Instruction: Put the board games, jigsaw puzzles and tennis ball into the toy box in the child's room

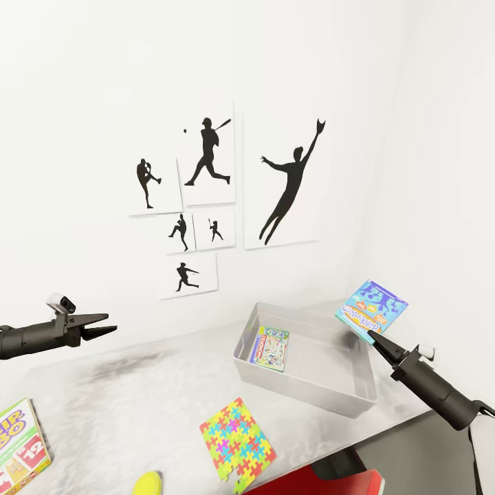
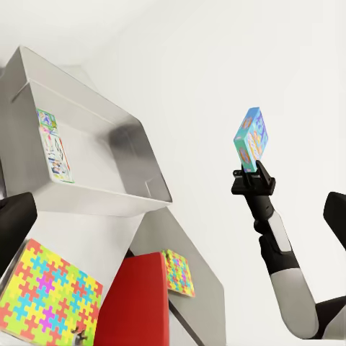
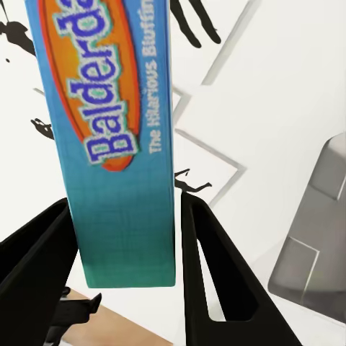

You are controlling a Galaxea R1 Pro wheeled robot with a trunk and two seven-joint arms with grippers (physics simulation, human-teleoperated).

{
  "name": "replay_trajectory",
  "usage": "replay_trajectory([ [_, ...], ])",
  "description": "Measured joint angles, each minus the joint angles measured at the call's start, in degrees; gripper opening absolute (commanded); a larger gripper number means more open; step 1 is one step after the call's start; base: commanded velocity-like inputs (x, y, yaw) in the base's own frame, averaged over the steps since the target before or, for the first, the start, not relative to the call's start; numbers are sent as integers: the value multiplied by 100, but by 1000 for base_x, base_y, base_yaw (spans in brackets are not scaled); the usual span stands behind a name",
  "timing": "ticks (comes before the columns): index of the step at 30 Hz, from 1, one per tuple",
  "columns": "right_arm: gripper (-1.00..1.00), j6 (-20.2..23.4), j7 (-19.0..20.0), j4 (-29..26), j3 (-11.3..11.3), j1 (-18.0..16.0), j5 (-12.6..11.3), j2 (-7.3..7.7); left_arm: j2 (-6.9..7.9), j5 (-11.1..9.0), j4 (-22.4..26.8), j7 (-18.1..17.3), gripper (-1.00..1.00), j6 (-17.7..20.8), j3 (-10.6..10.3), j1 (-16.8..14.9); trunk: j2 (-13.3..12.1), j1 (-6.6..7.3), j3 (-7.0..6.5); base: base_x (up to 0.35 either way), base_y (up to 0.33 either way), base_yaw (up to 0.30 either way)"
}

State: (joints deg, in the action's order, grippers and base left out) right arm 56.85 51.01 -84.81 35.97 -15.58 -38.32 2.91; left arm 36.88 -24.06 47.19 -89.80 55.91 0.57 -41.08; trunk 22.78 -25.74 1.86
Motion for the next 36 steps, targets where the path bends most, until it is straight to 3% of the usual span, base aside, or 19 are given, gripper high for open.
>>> replay_trajectory([
  [36, -100, -23, -103, 9, 0, 0, 18, -2, 1, 0, 1, 0, 100, 0, -3, 0, 0, 0, 0, 0, -22, 3],
])
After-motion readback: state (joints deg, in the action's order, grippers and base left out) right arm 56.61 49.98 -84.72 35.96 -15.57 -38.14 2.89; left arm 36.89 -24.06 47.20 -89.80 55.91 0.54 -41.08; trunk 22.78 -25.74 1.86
